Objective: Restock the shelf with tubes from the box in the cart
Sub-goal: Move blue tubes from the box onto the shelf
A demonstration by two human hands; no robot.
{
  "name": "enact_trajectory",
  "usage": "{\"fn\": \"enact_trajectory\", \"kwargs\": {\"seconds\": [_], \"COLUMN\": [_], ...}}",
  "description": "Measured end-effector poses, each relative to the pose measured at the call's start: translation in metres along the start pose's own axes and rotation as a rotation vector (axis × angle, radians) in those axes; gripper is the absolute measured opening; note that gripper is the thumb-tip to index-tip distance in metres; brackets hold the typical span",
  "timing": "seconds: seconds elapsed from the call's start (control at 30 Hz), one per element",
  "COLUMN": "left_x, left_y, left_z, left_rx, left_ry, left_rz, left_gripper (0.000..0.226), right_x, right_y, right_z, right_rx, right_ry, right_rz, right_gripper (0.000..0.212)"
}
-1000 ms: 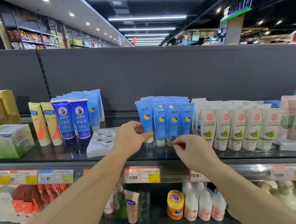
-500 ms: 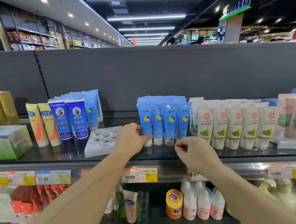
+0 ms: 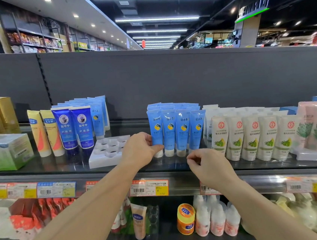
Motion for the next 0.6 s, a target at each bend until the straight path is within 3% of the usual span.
{"fn": "enact_trajectory", "kwargs": {"seconds": [0.6], "left_x": [0.000], "left_y": [-0.014], "left_z": [0.008], "left_rx": [0.008], "left_ry": [0.029], "left_rz": [0.092], "left_gripper": [0.033], "right_x": [0.005], "right_y": [0.001], "right_z": [-0.001], "right_rx": [-0.024], "right_ry": [0.051], "right_rz": [-0.025], "right_gripper": [0.018]}}
Point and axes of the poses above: each hand's wrist, its own z-axis towards the middle knuckle, its own x-axis out of the back of the hand, y = z × x, the point moved 6 cm from there along z, towards the middle knuckle, and after that the axes turned 6 degrees about x, right-handed, at the moved point
